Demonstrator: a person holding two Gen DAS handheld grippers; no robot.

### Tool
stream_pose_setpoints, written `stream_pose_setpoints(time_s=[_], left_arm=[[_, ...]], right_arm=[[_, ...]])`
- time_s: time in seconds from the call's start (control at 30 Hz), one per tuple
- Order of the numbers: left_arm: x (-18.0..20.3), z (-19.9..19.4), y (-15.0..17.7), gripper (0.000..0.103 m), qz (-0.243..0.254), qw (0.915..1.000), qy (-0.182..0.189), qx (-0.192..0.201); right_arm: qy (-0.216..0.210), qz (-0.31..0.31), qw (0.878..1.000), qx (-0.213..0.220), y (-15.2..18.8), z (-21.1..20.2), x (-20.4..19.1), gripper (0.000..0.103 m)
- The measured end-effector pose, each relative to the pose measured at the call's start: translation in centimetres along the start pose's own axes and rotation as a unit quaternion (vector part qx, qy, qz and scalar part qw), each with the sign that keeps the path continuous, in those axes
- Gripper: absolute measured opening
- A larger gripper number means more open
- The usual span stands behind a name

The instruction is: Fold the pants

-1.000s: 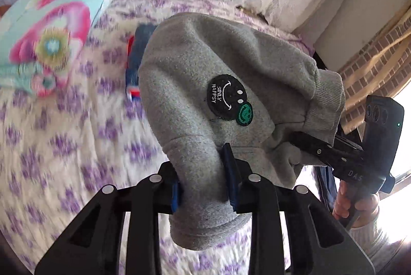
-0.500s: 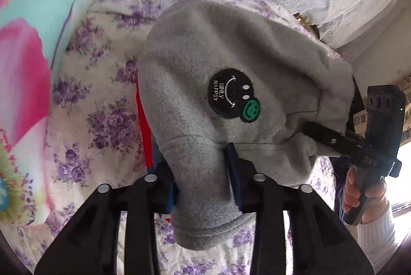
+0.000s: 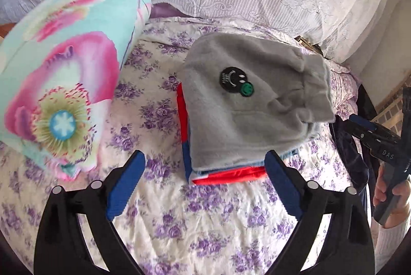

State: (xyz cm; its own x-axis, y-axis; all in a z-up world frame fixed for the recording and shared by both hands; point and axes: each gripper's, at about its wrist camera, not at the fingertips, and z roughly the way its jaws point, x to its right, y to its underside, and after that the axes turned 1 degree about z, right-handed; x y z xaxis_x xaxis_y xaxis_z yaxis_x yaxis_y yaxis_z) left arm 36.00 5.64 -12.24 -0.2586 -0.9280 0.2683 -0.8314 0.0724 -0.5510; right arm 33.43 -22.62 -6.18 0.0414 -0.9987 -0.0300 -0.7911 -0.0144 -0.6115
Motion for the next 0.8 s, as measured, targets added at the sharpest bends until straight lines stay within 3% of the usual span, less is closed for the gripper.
stream_pose_setpoints(time_s=[0.1, 0.3, 0.43, 0.8], left_arm=[[3.0, -4.0, 2.4, 0.098, 0.004, 0.9993, -0.034, 0.014], [8.9, -12.4, 7.3, 0.098, 0.006, 0.9944, -0.100, 0.032], [11.7, -17.3, 10.3, 0.098, 0.018, 0.9888, -0.136, 0.060], [16.3, -25.4, 14.4, 0.098, 0.033, 0.9793, -0.168, 0.109]], right_arm=[[0.016, 0.013, 1.000, -0.011, 2.6, -3.9, -0.5, 0.077], [0.023, 0.074, 0.997, -0.014, 9.7, -11.0, -1.1, 0.081], [0.007, 0.095, 0.995, -0.007, 13.3, -14.7, -1.4, 0.081], [-0.007, 0.060, 0.998, 0.033, 16.9, -23.1, -3.0, 0.086]])
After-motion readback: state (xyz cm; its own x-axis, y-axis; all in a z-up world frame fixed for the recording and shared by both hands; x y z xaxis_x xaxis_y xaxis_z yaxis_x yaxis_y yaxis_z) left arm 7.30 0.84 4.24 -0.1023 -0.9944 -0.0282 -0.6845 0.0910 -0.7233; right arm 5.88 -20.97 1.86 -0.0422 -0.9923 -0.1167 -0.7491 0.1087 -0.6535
